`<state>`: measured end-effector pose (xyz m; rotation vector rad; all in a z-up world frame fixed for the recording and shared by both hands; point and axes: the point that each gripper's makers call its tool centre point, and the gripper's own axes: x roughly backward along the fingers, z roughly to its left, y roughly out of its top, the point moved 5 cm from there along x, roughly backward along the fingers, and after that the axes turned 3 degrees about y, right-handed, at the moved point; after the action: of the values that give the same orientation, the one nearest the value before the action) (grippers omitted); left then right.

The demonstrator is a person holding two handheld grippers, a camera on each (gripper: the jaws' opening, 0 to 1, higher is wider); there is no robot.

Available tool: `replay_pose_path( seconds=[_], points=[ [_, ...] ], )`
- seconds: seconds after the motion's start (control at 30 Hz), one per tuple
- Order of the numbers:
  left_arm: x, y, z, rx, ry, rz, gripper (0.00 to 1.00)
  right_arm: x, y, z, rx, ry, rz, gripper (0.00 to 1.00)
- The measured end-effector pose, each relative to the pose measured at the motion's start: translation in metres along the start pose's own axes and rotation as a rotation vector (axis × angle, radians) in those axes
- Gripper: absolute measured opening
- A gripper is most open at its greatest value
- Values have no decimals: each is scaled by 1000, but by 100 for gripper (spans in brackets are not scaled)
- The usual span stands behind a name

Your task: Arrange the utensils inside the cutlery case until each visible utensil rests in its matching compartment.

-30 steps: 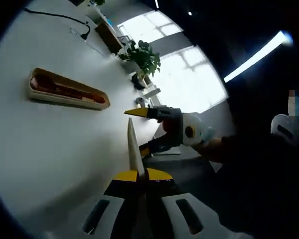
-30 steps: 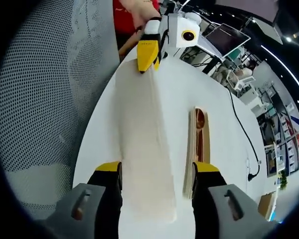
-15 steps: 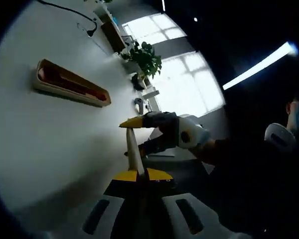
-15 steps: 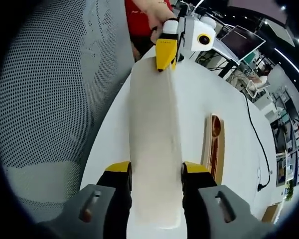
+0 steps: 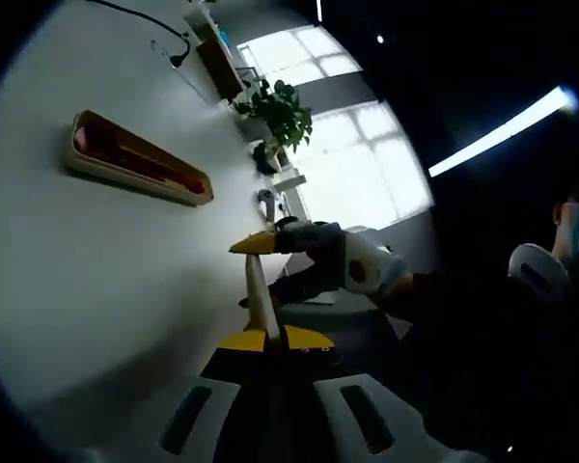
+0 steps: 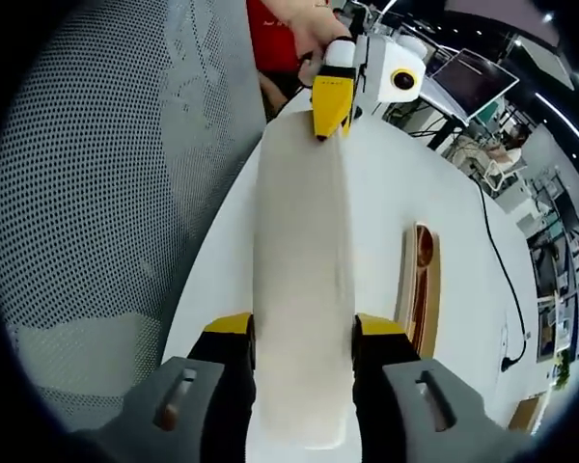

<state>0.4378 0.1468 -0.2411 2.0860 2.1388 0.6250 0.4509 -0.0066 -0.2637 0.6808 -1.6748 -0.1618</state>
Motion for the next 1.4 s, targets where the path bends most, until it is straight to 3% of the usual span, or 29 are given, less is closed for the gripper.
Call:
replay_pose_path(
  seconds=[0.3, 0.57, 0.9, 1.1, 1.4],
  points=[
    [8, 18, 0, -30, -17, -73, 6, 5, -6, -16, -51, -24, 16, 36],
    [16, 37, 4, -56, 13, -146, 6, 8, -11, -37, -105, -63, 22, 36],
    [17, 60, 10, -82, 25, -162, 5, 5, -16, -57, -152, -59, 34, 36],
    [22, 83, 28, -49, 42, -213, 6, -2, -19, -79, -203, -51, 42, 36],
    [24, 114, 53, -54, 101, -238, 6, -14, -28, -107, -263, -31, 72, 36]
  ],
)
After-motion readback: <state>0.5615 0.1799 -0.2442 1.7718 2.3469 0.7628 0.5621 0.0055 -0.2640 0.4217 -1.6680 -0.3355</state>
